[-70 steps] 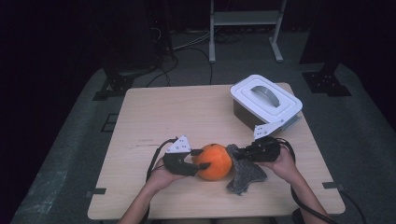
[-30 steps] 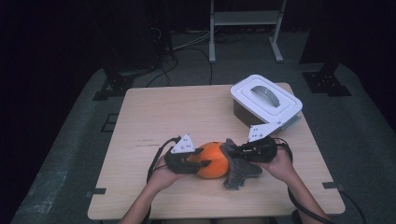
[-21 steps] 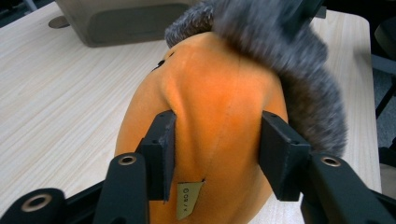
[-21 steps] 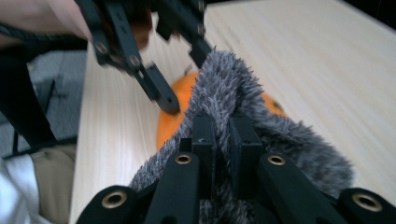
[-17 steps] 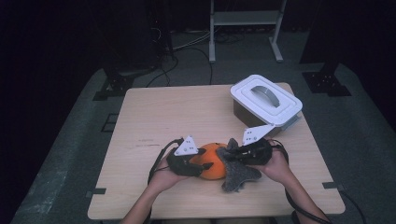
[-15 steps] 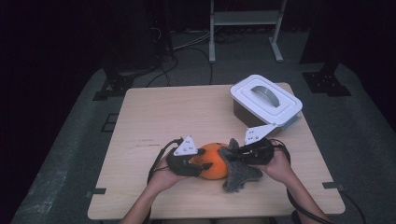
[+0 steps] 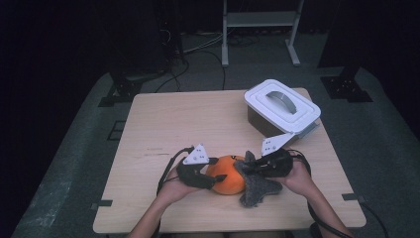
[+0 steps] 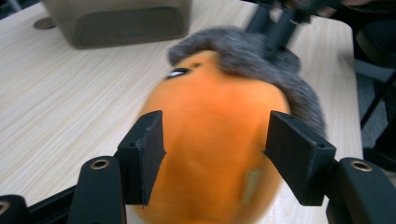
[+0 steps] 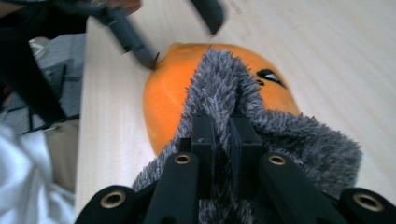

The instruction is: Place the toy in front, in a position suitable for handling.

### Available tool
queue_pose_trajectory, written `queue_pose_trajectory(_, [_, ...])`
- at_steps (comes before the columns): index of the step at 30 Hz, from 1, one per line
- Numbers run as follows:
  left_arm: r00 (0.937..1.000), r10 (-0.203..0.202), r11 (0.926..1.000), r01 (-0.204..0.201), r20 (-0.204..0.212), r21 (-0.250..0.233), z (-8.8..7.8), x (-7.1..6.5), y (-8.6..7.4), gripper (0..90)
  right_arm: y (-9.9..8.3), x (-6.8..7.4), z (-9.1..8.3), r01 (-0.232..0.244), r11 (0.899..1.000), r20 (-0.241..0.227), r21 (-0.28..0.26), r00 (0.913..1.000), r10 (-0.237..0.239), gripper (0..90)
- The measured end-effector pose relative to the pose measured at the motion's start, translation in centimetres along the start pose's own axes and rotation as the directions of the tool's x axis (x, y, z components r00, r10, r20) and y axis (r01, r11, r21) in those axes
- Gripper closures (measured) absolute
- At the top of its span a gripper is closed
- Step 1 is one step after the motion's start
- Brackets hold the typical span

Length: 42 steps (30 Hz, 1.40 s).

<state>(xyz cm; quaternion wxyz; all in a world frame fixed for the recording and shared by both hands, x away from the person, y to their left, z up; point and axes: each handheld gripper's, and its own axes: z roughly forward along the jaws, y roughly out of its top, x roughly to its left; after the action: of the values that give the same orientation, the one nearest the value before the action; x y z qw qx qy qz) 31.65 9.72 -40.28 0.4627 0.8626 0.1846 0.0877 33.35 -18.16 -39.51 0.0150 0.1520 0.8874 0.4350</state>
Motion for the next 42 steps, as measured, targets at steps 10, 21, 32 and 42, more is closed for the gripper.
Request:
queue_pose_trajectory(10, [0.9959, 0.018, 0.9982, -0.023, 0.088, 0.056, 1.1, -0.3, -0.8, 38.6, 1.1, 0.8, -1.1, 0.033, 0.998, 0.008, -0.056, 0.9994, -0.032, 81.5])
queue_pose_trajectory(21, [0.997, 0.009, 0.9999, -0.01, 0.077, 0.014, 1.2, 0.2, -0.6, 19.7, -0.4, 0.9, -0.2, 0.032, 0.999, -0.071, 0.013, 0.997, -0.031, 81.4])
queue_pose_trajectory(32, [0.991, -0.038, 0.9991, 0.036, 0.128, 0.025, 1.8, 0.5, -1.7, 32.0, -2.9, 0.6, -1.9, -0.022, 0.997, -0.044, 0.075, 0.9987, 0.025, 81.4])
queue_pose_trajectory(42, [0.9909, -0.05, 0.9986, 0.047, 0.125, 0.025, 1.6, 0.5, -1.9, 31.1, -5.1, 0.1, -6.9, -0.087, 0.996, 0.035, 0.015, 0.9956, 0.086, 81.5])
